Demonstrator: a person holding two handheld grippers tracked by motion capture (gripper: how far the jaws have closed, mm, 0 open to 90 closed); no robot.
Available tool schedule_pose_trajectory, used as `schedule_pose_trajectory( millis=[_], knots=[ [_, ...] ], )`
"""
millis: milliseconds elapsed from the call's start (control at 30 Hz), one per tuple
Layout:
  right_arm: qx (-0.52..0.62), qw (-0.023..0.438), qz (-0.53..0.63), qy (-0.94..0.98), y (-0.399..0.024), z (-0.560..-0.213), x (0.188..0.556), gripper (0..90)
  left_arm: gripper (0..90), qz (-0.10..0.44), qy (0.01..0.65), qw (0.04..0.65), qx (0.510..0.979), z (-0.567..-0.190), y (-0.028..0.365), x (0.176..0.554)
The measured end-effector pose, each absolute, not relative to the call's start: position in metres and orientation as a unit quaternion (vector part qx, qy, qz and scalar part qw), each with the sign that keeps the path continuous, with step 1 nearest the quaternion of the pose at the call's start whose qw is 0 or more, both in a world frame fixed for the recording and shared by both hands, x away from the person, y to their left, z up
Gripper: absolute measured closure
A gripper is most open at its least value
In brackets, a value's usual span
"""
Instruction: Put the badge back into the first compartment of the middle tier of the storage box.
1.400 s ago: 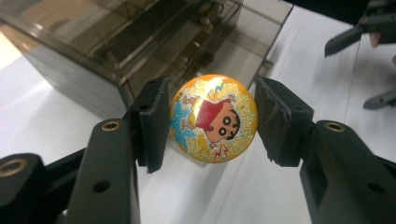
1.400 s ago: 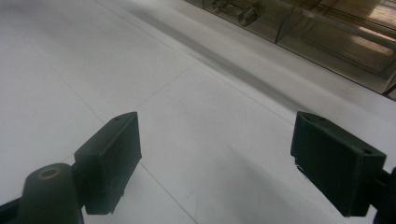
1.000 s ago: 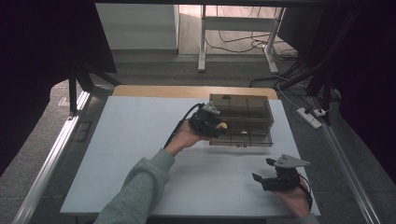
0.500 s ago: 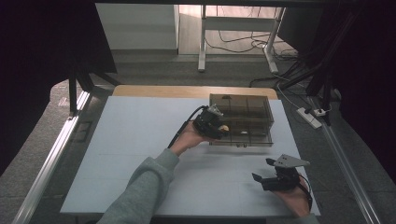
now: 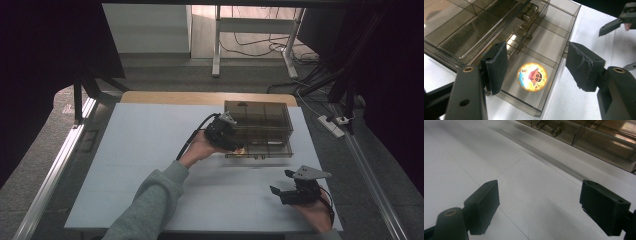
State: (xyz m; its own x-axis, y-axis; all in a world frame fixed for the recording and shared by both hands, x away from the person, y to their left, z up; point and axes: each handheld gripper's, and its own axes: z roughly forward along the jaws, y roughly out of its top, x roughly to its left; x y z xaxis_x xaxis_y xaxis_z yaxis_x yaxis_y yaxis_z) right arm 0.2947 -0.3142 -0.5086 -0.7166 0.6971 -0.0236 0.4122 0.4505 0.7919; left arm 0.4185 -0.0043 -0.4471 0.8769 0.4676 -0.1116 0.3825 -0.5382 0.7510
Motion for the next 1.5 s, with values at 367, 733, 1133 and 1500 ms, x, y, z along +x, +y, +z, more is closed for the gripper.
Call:
schedule_pose_trajectory(
  millis=[367,733,1133,1500],
  knots=[
    [0.334,0.175,0.405,0.833,-0.314,-0.509,0.295,15.9,32.9,0.056,0.247,0.430,0.867,-0.443,0.020,0.402],
    [0.333,0.173,0.414,0.829,-0.316,-0.508,0.297,16.1,28.8,0.068,0.264,0.439,0.856,-0.440,0.053,0.377],
    [0.335,0.176,0.415,0.828,-0.315,-0.507,0.295,16.3,25.1,0.095,0.276,0.434,0.852,-0.445,0.083,0.345],
    [0.337,0.178,0.413,0.827,-0.317,-0.506,0.292,16.4,22.8,0.117,0.313,0.435,0.836,-0.458,0.126,0.316]
  ],
)
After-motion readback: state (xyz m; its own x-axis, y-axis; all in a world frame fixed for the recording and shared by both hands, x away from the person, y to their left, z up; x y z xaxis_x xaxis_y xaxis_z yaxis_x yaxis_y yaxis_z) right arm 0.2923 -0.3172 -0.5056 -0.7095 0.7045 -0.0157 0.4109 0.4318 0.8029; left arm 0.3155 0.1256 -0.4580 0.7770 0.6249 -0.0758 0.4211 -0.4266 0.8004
